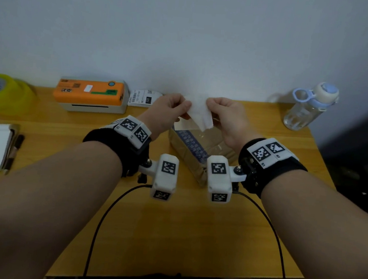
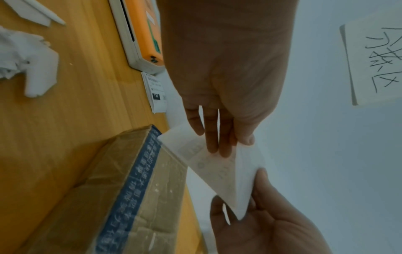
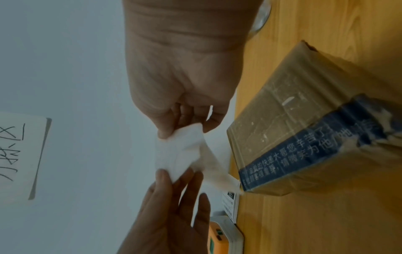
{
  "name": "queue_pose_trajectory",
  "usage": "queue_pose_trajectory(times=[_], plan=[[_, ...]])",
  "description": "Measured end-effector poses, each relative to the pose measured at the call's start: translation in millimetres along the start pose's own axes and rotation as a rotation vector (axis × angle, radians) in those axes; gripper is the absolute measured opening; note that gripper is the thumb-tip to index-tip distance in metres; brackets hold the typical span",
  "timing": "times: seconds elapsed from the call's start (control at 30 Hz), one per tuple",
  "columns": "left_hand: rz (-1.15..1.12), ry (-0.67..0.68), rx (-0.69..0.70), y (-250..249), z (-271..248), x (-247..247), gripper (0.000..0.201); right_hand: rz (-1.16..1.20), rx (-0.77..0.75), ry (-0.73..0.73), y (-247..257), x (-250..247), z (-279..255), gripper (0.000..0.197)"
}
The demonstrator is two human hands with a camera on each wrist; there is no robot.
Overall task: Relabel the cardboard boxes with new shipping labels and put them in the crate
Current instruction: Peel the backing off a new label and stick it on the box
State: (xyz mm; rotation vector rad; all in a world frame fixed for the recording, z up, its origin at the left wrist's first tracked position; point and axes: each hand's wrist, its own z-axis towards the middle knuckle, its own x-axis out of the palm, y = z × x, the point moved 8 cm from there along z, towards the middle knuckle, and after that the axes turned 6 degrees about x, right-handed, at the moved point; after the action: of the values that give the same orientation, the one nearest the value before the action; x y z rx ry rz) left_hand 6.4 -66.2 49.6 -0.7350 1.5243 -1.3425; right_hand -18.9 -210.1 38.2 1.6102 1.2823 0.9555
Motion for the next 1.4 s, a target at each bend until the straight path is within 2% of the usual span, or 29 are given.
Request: queue_pose_trajectory(times=[0.17,0.3,0.37,0.53,0.63,0.8,0.9,0.97,1.23,1.4], plan=[[0.01,-0.017,-0.015,4,-3,-6,0.022,0.049,-0.015,-0.039,-2,-3,-1,0.012],[-0.1,-0.121,-0.097,10,-3,-11,0.022,0.113,0.038,0.04,-5,4,-5,0.02],[-0.122,-0.144,-0.108,10,-2,-13,0.023,0.071,0.068,0.092,-6,8,-7,0.023],[-0.07,-0.1,-0.097,6,-4,-6,0.02,-0.21,-0.065,0.047,-2,11,-10,0.014],[-0.112,-0.094,-0.105,4,-5,0,0.018,-0.215,-0.107,-0.024,-1,8,-8,0.013],[-0.118,-0.058,-0.068,0,-5,7,0.023,-0.182,-0.142,-0.015,4,15,-10,0.014],[-0.122,-0.098,-0.075,3,-5,-1,0.023,-0.131,-0.1,0.003,3,13,-11,0.016],[-0.118,-0.066,-0.092,4,-5,-1,0.023,-0.108,-0.054,0.002,0,9,-10,0.016],[0.063,0.007,-0.108,16,-5,-9,0.028,-0.147,-0.014,-0.044,-2,2,-5,0.019],[0.187,-0.026,-0.079,16,-3,-15,0.013,-0.197,-0.044,-0.103,-1,-1,0,0.019]])
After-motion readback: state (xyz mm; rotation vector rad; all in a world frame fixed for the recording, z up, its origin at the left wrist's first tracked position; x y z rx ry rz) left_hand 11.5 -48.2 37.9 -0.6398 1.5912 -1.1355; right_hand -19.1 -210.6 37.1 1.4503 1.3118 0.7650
